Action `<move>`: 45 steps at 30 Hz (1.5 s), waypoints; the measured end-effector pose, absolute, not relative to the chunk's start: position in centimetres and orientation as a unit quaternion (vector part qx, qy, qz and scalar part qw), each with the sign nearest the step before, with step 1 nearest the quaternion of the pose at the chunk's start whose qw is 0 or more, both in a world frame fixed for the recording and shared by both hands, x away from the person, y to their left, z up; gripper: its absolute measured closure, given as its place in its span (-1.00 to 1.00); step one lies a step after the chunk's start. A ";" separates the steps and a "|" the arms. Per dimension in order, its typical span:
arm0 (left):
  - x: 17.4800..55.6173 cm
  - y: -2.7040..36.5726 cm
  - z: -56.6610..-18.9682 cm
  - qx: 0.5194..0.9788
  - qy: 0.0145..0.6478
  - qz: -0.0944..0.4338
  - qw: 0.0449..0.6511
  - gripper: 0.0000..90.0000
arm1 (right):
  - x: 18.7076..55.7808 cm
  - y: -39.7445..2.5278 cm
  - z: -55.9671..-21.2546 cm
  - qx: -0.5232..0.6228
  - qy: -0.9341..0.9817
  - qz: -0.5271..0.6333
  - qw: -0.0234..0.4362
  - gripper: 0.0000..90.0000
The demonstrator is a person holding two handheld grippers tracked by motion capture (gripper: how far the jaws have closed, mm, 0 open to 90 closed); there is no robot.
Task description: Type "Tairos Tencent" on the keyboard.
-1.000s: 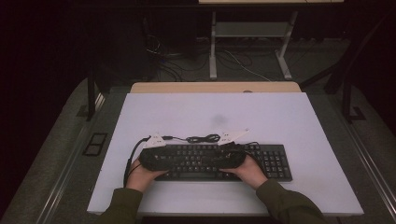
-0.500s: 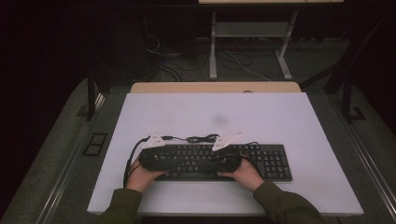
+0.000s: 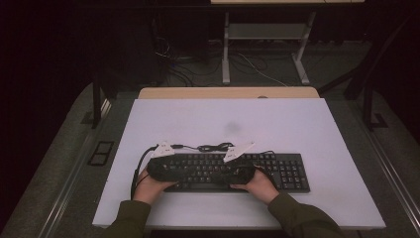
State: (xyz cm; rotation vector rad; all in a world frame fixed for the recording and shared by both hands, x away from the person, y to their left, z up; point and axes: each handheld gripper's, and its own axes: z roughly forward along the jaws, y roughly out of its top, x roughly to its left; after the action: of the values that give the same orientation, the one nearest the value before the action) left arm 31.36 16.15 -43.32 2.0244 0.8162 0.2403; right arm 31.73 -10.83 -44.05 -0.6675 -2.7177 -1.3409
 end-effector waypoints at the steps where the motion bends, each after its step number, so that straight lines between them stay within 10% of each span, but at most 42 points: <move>1: 31.4 16.2 -43.3 0.821 0.331 0.098 0.455 -0.24 | 31.7 -10.8 -44.1 -0.215 -0.876 -0.432 0.019 0.98; 34: 31.3 16.2 -43.1 0.819 0.330 0.107 0.457 -0.23 | 31.9 -11.1 -43.7 -0.217 -0.873 -0.436 0.016 0.91; 45: 31.7 14.8 -42.9 0.830 0.314 0.095 0.452 0.24 | 32.3 -13.1 -42.5 -0.235 -0.852 -0.468 -0.001 0.48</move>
State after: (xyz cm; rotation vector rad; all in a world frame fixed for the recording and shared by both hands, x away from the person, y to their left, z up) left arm 31.70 14.80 -42.90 2.0498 0.7760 0.2340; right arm 32.32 -13.11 -42.55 -0.7374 -2.6771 -1.4717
